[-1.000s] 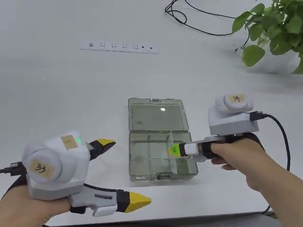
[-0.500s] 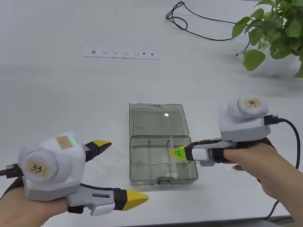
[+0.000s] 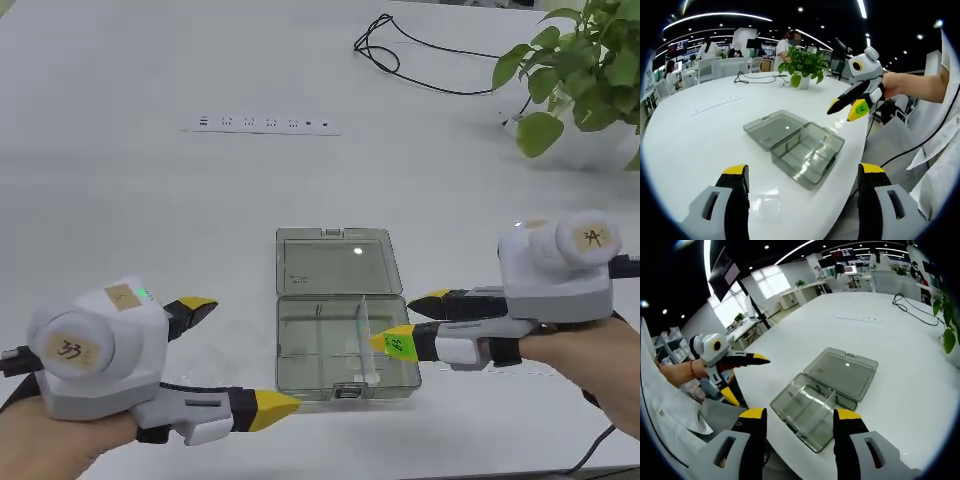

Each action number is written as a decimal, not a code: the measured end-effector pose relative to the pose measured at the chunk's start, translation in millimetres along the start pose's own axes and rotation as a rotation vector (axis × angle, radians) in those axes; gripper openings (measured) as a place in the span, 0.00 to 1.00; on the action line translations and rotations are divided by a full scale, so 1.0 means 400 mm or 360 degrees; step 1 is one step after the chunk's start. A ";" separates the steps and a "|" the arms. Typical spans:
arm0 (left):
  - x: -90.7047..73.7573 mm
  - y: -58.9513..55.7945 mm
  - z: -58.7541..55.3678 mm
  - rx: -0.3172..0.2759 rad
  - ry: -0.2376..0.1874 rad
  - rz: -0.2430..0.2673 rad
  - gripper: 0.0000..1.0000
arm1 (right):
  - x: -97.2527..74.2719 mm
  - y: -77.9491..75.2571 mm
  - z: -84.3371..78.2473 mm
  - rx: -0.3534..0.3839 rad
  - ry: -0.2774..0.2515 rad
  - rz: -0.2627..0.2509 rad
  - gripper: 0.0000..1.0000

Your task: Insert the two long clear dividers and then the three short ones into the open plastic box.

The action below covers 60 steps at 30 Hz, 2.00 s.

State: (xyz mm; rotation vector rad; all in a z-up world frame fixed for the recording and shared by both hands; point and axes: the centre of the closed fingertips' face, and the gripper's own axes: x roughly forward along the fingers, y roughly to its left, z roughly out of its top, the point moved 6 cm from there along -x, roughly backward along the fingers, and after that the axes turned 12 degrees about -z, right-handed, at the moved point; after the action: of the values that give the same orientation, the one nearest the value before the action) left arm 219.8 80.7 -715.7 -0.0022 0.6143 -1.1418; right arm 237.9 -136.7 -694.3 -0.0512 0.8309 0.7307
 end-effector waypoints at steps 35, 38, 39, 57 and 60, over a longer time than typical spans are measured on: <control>0.000 0.115 -0.132 -0.0200 0.0554 0.0314 0.57 | -0.090 -0.044 -0.151 -0.0429 -0.0164 0.0005 0.75; 0.007 0.119 -0.146 -0.0227 0.0628 0.0324 0.54 | -0.095 -0.047 -0.156 -0.0432 -0.0176 -0.0005 0.75; 0.008 0.121 -0.150 -0.0235 0.0646 0.0329 0.53 | -0.098 -0.048 -0.158 -0.0428 -0.0181 -0.0006 0.75; 0.027 0.135 -0.175 -0.0168 0.0853 0.0426 0.41 | -0.101 -0.042 -0.165 -0.0401 -0.0208 -0.0028 0.75; 0.027 0.137 -0.174 -0.0175 0.0858 0.0434 0.38 | -0.101 -0.043 -0.164 -0.0397 -0.0212 -0.0026 0.75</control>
State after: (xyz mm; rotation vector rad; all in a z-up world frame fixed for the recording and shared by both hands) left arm 237.4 116.5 -795.5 0.2951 1.1194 -0.8392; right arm 187.3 -193.3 -715.4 -0.2302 0.6090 0.8101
